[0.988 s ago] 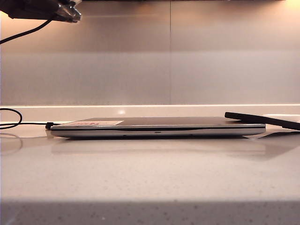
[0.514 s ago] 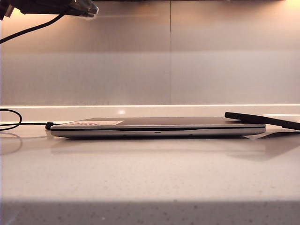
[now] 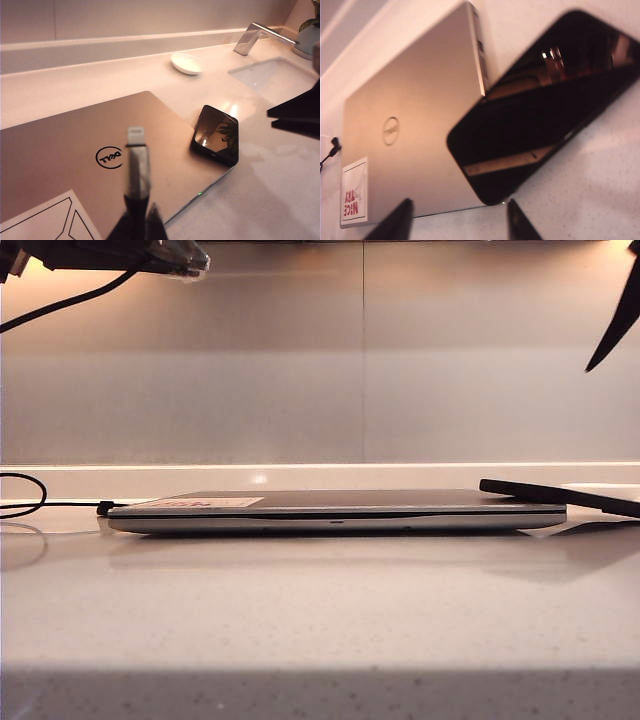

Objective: Pick up the charging cable and the phone, plug the charging cable into the charging port on the phone, and finally place them back on the table.

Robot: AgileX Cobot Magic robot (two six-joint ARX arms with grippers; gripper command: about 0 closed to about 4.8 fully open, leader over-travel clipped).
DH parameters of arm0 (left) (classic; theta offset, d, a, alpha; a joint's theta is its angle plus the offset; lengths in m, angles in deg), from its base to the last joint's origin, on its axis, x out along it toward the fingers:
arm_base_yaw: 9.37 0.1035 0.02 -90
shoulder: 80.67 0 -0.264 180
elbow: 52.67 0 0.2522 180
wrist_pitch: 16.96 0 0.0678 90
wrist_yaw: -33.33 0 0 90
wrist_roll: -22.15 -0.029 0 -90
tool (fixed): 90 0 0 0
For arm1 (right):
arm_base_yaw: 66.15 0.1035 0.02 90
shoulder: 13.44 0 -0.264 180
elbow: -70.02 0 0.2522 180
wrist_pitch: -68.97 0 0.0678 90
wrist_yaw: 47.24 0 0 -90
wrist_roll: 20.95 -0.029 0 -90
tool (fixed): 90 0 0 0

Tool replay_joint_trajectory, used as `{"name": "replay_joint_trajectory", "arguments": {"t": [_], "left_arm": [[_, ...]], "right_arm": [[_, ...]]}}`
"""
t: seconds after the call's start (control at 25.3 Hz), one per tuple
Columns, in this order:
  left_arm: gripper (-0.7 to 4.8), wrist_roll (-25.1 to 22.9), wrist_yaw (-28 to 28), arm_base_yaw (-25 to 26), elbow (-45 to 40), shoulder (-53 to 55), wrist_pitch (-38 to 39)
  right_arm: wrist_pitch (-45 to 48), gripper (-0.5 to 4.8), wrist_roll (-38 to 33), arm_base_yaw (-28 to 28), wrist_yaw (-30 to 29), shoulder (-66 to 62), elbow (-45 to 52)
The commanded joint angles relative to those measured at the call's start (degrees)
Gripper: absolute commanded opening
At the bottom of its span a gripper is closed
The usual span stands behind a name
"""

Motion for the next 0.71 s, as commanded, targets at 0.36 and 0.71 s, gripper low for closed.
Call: {"name": "replay_joint_trajectory", "arguments": {"t": [0.36, 0.71], "left_arm": [[-0.06, -0.1, -0.2, 0.0, 0.1, -0.1, -0.6], [-0.06, -0.3, -0.2, 0.0, 0.1, -0.1, -0.9]], "right_arm": [[2.7, 3.79, -6.5, -3.8, -2.0, -4.3, -0.3], [4.7, 3.64, -9.2, -9.2, -9.6, -8.1, 0.4]]}}
